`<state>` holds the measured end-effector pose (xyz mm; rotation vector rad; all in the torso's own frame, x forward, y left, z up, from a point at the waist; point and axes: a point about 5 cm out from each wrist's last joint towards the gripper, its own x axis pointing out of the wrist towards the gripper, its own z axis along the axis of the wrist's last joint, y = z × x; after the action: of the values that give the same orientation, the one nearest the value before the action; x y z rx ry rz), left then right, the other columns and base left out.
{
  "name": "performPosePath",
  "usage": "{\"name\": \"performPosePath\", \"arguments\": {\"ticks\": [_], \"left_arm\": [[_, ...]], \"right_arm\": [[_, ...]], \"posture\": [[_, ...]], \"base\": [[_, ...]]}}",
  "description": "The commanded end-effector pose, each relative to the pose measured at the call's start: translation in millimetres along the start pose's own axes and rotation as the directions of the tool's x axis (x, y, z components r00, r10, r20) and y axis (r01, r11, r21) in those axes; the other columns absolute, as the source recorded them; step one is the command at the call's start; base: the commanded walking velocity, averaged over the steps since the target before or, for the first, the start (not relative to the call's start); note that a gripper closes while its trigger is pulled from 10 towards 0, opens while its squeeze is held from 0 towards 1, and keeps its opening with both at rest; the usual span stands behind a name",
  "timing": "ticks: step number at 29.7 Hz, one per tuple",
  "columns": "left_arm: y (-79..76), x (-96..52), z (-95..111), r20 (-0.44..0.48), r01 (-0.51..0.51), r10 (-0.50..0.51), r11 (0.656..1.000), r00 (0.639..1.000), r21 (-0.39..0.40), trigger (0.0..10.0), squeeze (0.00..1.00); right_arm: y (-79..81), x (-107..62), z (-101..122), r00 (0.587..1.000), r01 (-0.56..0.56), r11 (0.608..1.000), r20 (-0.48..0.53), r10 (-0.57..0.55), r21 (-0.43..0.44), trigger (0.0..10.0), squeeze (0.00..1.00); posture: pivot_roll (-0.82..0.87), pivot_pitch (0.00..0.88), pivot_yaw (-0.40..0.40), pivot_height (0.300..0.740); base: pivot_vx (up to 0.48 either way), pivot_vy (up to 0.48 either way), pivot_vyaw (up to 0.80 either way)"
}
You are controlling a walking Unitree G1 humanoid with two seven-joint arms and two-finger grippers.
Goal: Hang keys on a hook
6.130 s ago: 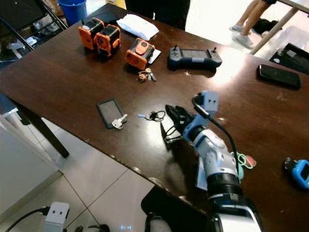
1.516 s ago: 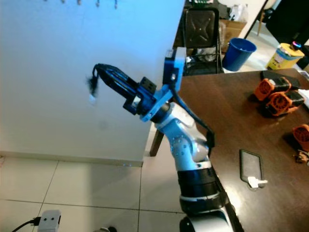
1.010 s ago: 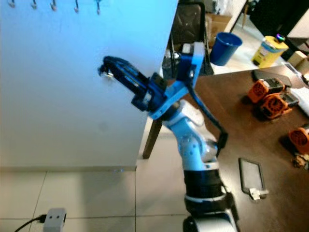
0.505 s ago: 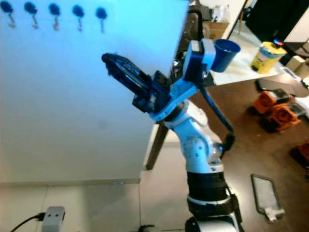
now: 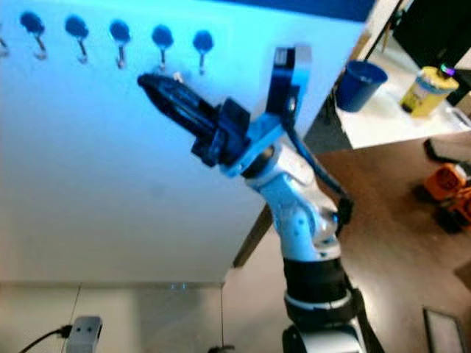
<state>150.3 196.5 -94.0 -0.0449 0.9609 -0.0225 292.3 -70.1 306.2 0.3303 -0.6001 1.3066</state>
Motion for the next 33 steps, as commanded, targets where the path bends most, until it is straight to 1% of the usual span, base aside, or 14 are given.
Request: {"name": "performPosePath", "arguments": {"ticks": [1,5,8,12,15,17,18,21,23,25,27,30,31,33], "left_arm": [[-5.5,-3.0,-17,-0.057,0.006,-0.007,1.000,0.998,-0.017,10.0,0.00],[-5.8,-3.2,-18,-0.059,0.006,-0.007,1.000,0.998,-0.017,10.0,0.00],[-6.3,-4.4,-22,-0.071,0.005,-0.006,1.000,0.997,-0.021,10.0,0.00],[-7.0,-5.2,-25,-0.079,0.013,-0.015,0.999,0.997,-0.032,10.0,0.00],[-7.5,-5.4,-26,-0.082,0.022,-0.025,0.999,0.996,-0.035,10.0,0.00],[-7.4,-5.4,-26,-0.086,0.023,-0.025,1.000,0.996,-0.017,10.0,0.00],[-6.2,-5.2,-25,-0.083,0.014,-0.016,1.000,0.996,-0.021,10.0,0.00],[-4.9,-4.9,-24,-0.077,0.003,-0.004,1.000,0.997,-0.011,10.0,0.00],[-3.2,-4.1,-20,-0.065,-0.014,0.012,1.000,0.998,-0.025,10.0,0.00],[-3.2,-4.1,-20,-0.065,-0.014,0.012,1.000,0.998,-0.025,10.0,0.00],[-4.1,-3.2,-18,-0.058,-0.018,0.016,1.000,0.998,-0.024,10.0,0.00],[-4.5,-3.1,-17,-0.057,-0.018,0.016,1.000,0.998,-0.022,10.0,0.00],[-5.5,-2.7,-17,-0.055,-0.019,0.018,1.000,0.998,-0.020,10.0,0.00],[-6.0,-2.5,-16,-0.053,-0.018,0.017,1.000,0.998,-0.019,10.0,0.00]], "right_arm": [[4.1,-4.9,9,1.000,-0.015,1.000,0.014,0.015,-0.021,10.0,0.00],[5.2,-6.0,10,1.000,-0.018,1.000,0.012,0.018,-0.024,10.0,0.00],[8.4,-10.6,16,0.999,-0.025,0.999,0.019,0.025,-0.030,10.0,0.00],[10.2,-12.8,21,0.999,-0.028,0.999,0.029,0.029,-0.041,10.0,0.00],[9.3,-14.5,25,0.999,-0.018,0.998,0.035,0.019,-0.053,10.0,0.00],[7.6,-16.2,27,0.999,0.004,0.998,0.035,-0.002,-0.066,10.0,0.00],[4.2,-16.6,28,0.999,0.033,0.997,0.037,-0.030,-0.074,10.0,0.00],[1.3,-16.7,29,0.998,0.055,0.995,0.037,-0.052,-0.078,10.0,0.00],[-4.9,-14.7,27,0.995,0.094,0.992,0.031,-0.092,-0.082,10.0,0.00],[-4.9,-14.7,27,0.995,0.094,0.992,0.031,-0.092,-0.082,10.0,0.00],[-11.0,-6.4,21,0.991,0.131,0.989,0.029,-0.129,-0.064,10.0,0.00],[-12.1,-3.8,19,0.990,0.136,0.989,0.030,-0.135,-0.055,10.0,0.00],[-16.2,2.5,13,0.988,0.152,0.988,0.027,-0.151,-0.033,10.0,0.00],[-18.6,4.7,10,0.987,0.162,0.987,0.026,-0.162,-0.021,10.0,0.00]], "posture": [[-0.03,0.082,-0.040,0.740],[-0.03,0.088,-0.042,0.740],[-0.03,0.091,-0.043,0.740],[-0.04,0.094,-0.043,0.740],[-0.04,0.093,-0.043,0.740],[-0.04,0.092,-0.043,0.740],[-0.05,0.092,-0.044,0.740],[-0.05,0.091,-0.045,0.740],[-0.05,0.089,-0.047,0.740],[-0.05,0.089,-0.047,0.740],[-0.05,0.089,-0.050,0.740],[-0.05,0.090,-0.051,0.740],[-0.06,0.092,-0.056,0.740],[-0.06,0.092,-0.056,0.740]], "base": [[0.000,0.000,0.00],[0.000,0.000,0.00],[0.000,0.000,0.00],[0.000,0.000,0.00],[0.000,0.000,0.00],[0.000,-0.472,0.00],[0.000,-0.472,0.00],[0.000,-0.472,0.00],[0.000,0.000,0.00],[0.000,0.000,0.00],[0.000,0.000,0.00],[0.000,0.000,0.00],[0.000,0.000,0.00],[0.000,0.000,0.00]]}}
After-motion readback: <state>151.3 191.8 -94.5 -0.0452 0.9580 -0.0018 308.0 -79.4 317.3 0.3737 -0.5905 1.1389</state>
